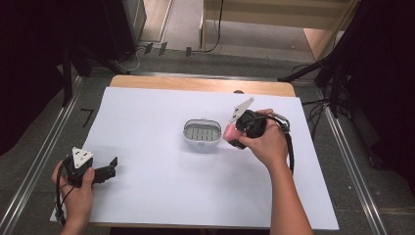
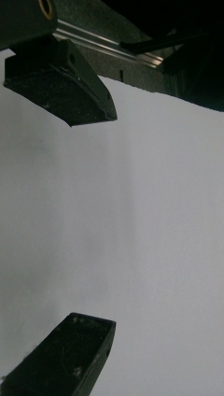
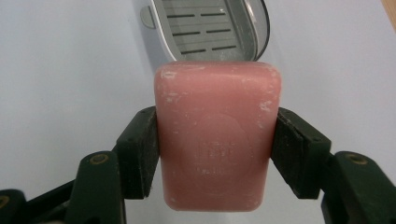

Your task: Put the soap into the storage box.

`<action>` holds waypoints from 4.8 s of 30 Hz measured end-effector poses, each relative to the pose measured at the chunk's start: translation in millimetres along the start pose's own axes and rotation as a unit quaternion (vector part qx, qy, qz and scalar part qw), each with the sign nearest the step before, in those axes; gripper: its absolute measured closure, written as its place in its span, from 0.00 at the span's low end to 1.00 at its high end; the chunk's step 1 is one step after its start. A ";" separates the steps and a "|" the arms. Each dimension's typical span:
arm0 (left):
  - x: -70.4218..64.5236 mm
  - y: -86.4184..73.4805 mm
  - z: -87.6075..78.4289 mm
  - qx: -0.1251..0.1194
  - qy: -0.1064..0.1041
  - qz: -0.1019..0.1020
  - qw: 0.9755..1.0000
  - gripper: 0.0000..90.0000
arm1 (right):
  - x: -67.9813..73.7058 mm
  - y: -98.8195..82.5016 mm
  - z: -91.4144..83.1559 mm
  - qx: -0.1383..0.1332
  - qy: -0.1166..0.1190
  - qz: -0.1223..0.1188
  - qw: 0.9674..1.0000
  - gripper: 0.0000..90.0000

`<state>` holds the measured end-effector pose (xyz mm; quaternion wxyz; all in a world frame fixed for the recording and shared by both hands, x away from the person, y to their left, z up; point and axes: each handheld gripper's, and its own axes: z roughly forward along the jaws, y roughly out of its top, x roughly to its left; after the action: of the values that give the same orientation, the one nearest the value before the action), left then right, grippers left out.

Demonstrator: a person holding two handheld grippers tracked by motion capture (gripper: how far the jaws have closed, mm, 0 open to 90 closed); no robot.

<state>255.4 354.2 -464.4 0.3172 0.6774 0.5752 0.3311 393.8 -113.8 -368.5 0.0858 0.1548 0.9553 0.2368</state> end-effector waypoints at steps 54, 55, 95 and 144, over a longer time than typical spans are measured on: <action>2.1 0.3 0.2 0.002 -0.004 -0.009 1.000 0.03 | -9.1 90.7 43.4 0.035 0.039 -0.080 0.995 0.43; 2.1 0.3 0.2 0.002 -0.004 -0.009 1.000 0.03 | -9.3 91.2 44.8 0.034 0.040 -0.082 0.995 0.43; 2.6 0.3 0.4 0.000 -0.006 -0.012 1.000 0.03 | -13.5 75.6 63.4 0.001 0.066 -0.044 0.997 0.39; 1.9 0.2 0.0 0.001 -0.001 -0.010 1.000 0.03 | 7.6 -96.1 6.5 -0.164 -0.028 0.157 0.974 0.02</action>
<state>255.7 356.0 -464.1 0.3205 0.6727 0.5816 0.3264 363.8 -189.2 -420.8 0.0988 0.2931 0.8645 0.3962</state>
